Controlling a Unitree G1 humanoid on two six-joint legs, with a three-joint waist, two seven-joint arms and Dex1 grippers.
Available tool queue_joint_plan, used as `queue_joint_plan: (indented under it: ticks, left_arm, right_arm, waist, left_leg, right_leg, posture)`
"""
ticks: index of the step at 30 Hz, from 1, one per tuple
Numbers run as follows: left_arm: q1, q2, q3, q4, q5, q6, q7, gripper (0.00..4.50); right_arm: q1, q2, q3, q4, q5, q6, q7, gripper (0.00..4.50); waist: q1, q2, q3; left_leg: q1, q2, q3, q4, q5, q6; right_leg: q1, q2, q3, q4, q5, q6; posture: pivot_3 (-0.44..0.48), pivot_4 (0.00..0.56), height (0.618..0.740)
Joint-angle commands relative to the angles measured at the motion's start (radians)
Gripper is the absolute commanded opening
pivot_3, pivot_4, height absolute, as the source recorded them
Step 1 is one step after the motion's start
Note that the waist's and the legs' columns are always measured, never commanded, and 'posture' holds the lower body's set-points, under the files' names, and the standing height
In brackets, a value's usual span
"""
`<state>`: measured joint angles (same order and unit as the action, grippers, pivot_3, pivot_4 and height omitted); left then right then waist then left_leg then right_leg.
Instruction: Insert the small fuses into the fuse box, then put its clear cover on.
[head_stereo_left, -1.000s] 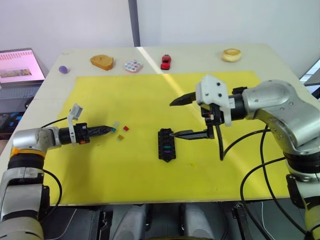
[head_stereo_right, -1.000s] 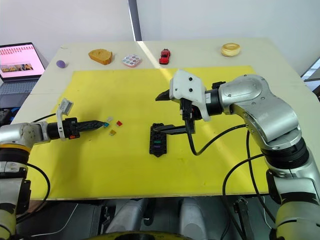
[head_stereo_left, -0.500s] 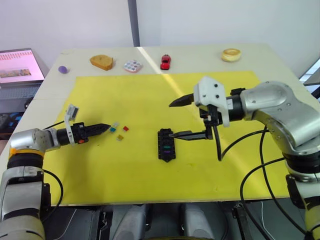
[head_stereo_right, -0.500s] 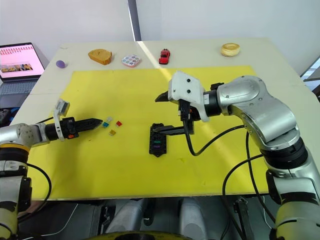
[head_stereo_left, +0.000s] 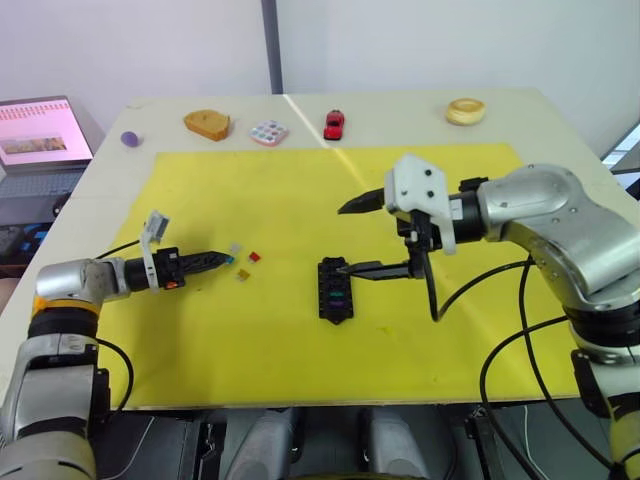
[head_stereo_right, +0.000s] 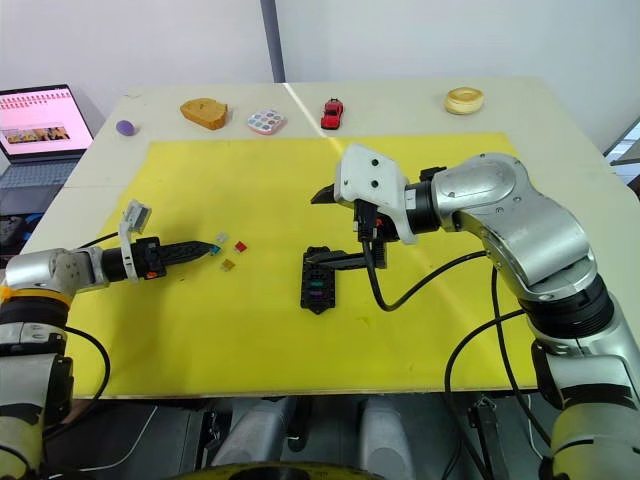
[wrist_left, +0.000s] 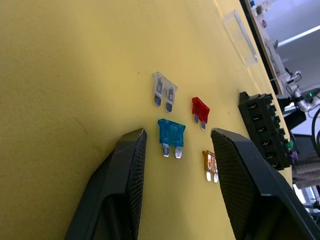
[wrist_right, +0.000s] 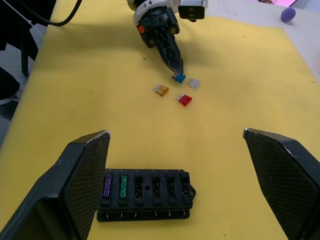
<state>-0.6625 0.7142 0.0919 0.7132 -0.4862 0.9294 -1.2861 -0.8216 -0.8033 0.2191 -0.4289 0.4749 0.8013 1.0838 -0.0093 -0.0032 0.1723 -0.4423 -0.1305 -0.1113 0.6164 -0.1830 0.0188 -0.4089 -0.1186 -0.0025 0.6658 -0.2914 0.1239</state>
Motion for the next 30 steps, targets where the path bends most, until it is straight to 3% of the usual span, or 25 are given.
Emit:
queue_joint_plan:
  ticks: [1, 2, 10, 11, 13, 24, 30]
  left_arm:
    - [0.015, -0.019, -0.027, 0.019, 0.022, 0.015, 0.002, 1.39]
    - [0.014, -0.019, -0.026, 0.018, 0.022, 0.015, 0.003, 0.94]
    - [0.018, -0.02, -0.024, 0.023, 0.038, 0.002, 0.001, 0.94]
    - [0.017, -0.02, -0.024, 0.024, 0.039, 0.001, 0.001, 0.38]
    - [0.018, -0.021, -0.024, 0.022, 0.041, -0.001, 0.002, 0.03]
    - [0.044, 0.005, 0.004, -0.014, 0.031, -0.011, -0.01, 0.03]
    - [0.115, 0.04, 0.092, -0.171, -0.048, 0.039, -0.001, 0.03]
  right_arm:
    - [-0.019, -0.004, -0.014, -0.016, -0.007, -0.007, -0.006, 4.5]
    - [-0.019, -0.004, -0.013, -0.015, -0.008, -0.008, -0.006, 4.5]
    - [-0.019, -0.002, -0.01, -0.007, -0.013, -0.016, -0.003, 4.5]
    - [-0.019, -0.001, -0.01, -0.006, -0.014, -0.016, -0.003, 4.5]
    - [-0.017, 0.0, -0.012, -0.005, -0.014, -0.018, -0.001, 4.5]
    - [-0.006, 0.006, -0.001, -0.015, -0.024, -0.029, 0.001, 4.5]
    - [-0.002, 0.003, -0.005, -0.013, -0.018, -0.022, 0.002, 4.5]
  waist:
    - [-0.001, 0.0, 0.0]
    - [-0.001, 0.0, 0.0]
    - [-0.002, 0.0, 0.0]
    - [-0.002, 0.0, 0.0]
    - [-0.002, 0.0, 0.0]
    - [-0.003, 0.0, 0.0]
    - [-0.013, 0.0, 0.0]
  left_leg:
    - [0.0, 0.0, 0.0, 0.0, 0.0, 0.0]
    - [0.0, 0.0, 0.0, 0.0, 0.0, 0.0]
    - [0.0, 0.0, 0.0, 0.0, 0.0, 0.0]
    - [0.0, 0.0, 0.0, 0.0, 0.0, 0.0]
    - [0.0, 0.0, 0.0, 0.0, 0.0, 0.0]
    - [0.0, 0.0, 0.0, 0.0, 0.0, 0.0]
    - [0.0, 0.0, 0.0, -0.001, 0.0, 0.0]
  right_leg:
    - [0.0, 0.0, 0.0, 0.0, 0.0, 0.0]
    - [0.0, 0.0, 0.0, 0.0, 0.0, 0.0]
    - [0.0, 0.0, 0.0, 0.0, 0.0, 0.0]
    - [0.0, 0.0, 0.0, 0.0, 0.0, 0.0]
    - [0.0, 0.0, 0.0, 0.0, 0.0, 0.0]
    - [0.0, 0.0, 0.0, 0.0, 0.0, 0.0]
    - [-0.001, 0.0, 0.0, 0.0, 0.0, 0.0]
  posture:
    - [0.0, 0.15, 0.74]
    - [0.0, 0.15, 0.74]
    - [0.0, 0.15, 0.74]
    - [0.0, 0.15, 0.74]
    - [0.0, 0.15, 0.74]
    - [0.0, 0.15, 0.74]
    - [0.0, 0.15, 0.74]
